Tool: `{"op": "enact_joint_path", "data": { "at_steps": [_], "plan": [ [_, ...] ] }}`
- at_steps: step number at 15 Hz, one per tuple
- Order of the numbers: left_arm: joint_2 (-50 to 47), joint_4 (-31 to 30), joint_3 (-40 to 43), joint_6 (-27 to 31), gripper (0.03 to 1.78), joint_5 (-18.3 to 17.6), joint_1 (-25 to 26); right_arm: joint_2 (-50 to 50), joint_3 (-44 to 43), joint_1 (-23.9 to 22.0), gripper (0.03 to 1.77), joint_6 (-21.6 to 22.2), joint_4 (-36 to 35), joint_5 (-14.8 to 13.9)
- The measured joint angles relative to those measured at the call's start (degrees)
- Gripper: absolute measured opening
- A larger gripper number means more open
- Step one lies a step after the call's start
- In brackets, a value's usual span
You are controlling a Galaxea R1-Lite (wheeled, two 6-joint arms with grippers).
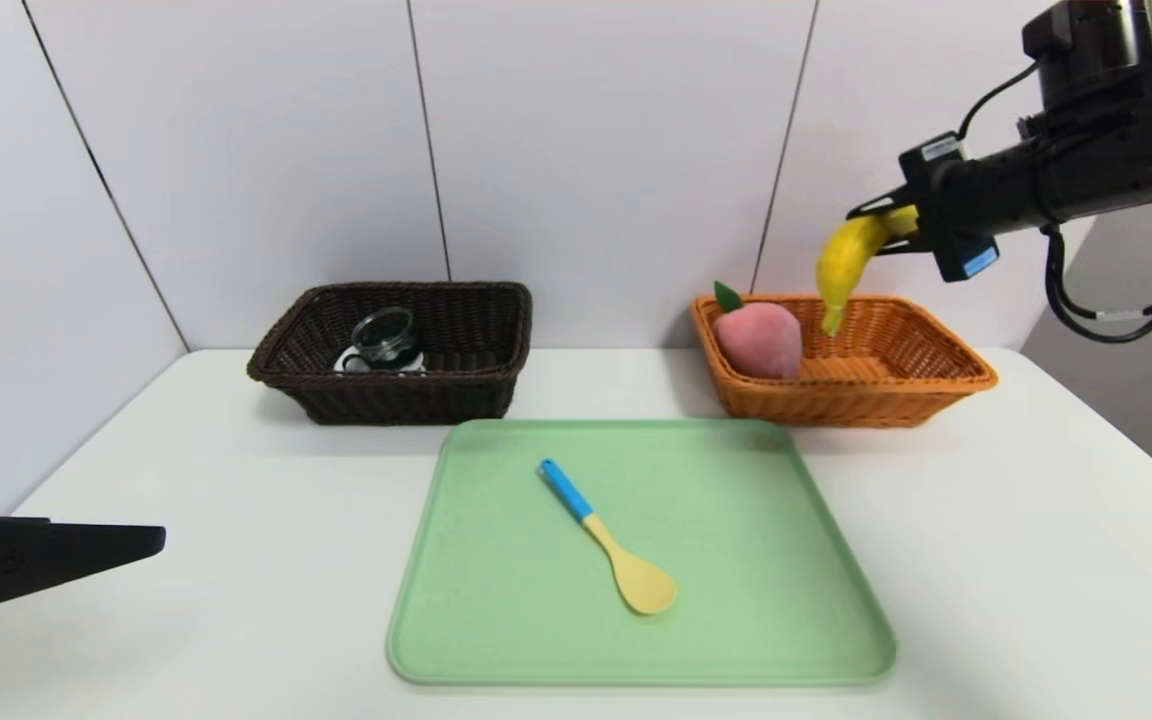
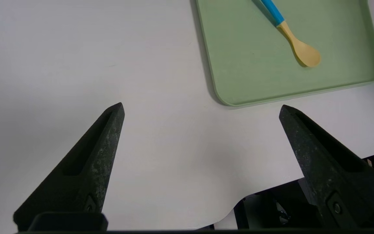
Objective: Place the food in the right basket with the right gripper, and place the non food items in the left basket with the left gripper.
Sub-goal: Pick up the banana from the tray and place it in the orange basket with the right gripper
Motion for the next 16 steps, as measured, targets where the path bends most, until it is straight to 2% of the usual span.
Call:
{"op": "enact_joint_path", "data": {
  "at_steps": [3,6,11,16],
  "plan": [
    [-0.13,-0.04,0.39,0.05,1.69,-0.02,-0.06,1.95,-0.02,-3.78,0.46,5.02,-0.02,7.08],
    [-0.13,0.0,0.55,0.07,1.69,-0.04,-0.09,4.6,-0.11,-5.58,0.46,8.55,-0.33,11.08],
    [-0.15,-0.04,1.32,0.07,1.69,0.0,-0.09,8.62,-0.11,-7.52,0.46,9.64,-0.52,11.56],
    [-0.09,-0.04,1.35,0.16,1.69,0.05,-0.84,10.98,-0.11,-8.73,0.46,10.92,-1.16,13.29]
  ]
}}
